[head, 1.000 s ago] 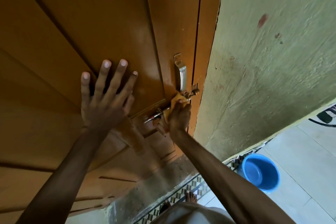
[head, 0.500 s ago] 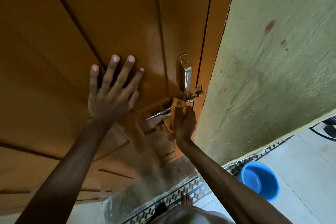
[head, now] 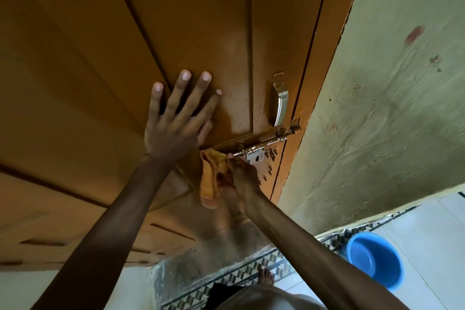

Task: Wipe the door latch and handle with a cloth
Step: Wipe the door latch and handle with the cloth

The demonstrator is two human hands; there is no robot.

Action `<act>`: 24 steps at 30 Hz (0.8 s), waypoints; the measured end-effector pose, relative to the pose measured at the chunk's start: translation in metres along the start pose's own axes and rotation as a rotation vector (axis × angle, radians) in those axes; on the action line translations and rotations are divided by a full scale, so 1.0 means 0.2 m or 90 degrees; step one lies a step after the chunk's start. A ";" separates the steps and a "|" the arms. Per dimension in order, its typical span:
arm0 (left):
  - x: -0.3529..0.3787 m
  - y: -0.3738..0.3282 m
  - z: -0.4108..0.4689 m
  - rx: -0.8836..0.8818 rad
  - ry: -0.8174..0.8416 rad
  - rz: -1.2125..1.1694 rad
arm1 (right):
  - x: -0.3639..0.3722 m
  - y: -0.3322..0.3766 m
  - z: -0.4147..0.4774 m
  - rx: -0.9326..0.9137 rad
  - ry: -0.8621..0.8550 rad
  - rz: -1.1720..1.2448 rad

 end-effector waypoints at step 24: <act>-0.02 0.02 0.02 0.054 0.000 -0.071 | -0.16 -0.10 -0.16 0.186 -0.102 0.629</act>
Point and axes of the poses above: each hand's wrist, its own z-axis towards the middle knuckle, its own x-axis out of the palm, y = z × x, the point moved 2 cm from there along z, towards the middle knuckle, and after that the axes turned 3 degrees about -y, right-handed, at the moved point
